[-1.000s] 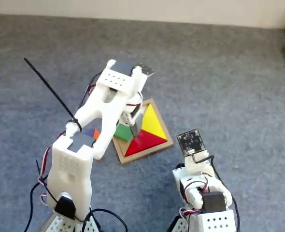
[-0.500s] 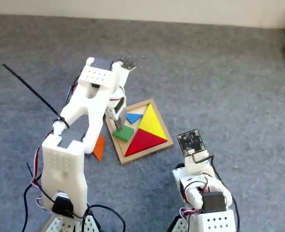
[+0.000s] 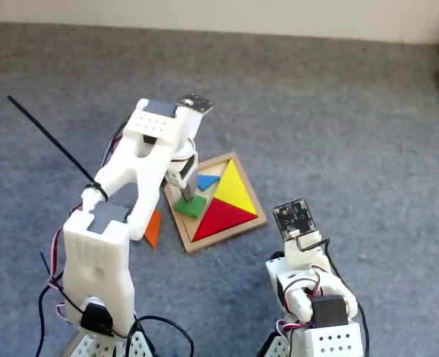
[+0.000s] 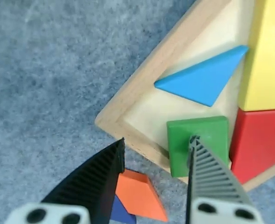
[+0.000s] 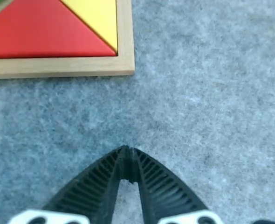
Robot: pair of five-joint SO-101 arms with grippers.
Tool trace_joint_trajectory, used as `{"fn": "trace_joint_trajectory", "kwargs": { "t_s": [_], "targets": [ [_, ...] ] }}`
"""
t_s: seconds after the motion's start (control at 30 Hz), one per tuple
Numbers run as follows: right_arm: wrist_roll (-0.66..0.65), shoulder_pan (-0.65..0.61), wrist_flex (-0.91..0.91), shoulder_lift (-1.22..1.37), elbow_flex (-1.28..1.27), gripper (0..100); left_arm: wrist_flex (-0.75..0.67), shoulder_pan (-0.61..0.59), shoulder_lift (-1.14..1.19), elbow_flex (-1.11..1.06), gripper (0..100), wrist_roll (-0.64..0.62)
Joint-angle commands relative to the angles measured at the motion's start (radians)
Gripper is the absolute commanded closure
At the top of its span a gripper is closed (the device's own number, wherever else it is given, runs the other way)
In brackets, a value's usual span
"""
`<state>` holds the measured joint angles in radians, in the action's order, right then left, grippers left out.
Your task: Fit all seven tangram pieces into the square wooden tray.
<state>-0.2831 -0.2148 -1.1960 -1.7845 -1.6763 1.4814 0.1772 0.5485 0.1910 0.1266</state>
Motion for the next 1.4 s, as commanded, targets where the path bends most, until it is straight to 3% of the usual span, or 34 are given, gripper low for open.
{"fn": "trace_joint_trajectory", "kwargs": {
  "t_s": [0.0,0.17,0.57,0.7,0.97,1.37],
  "targets": [
    [0.002,0.007,-0.007,0.010,-0.139,99.4,-0.012,0.056,-0.004,-0.019,78,0.002],
    [0.002,0.007,-0.007,0.010,-0.139,99.4,0.009,0.048,-0.038,0.036,78,-0.044],
    [0.002,0.007,-0.007,0.010,-0.139,99.4,0.226,0.027,-0.205,0.107,78,-0.041],
    [0.002,0.007,-0.007,0.010,-0.139,99.4,0.219,0.015,-0.205,0.025,78,-0.040],
    [0.002,0.007,-0.007,0.010,-0.139,99.4,0.061,0.012,-0.206,-0.186,78,-0.003],
    [0.002,0.007,-0.007,0.010,-0.139,99.4,0.015,0.059,-0.216,-0.208,78,-0.006]
  ]
}}
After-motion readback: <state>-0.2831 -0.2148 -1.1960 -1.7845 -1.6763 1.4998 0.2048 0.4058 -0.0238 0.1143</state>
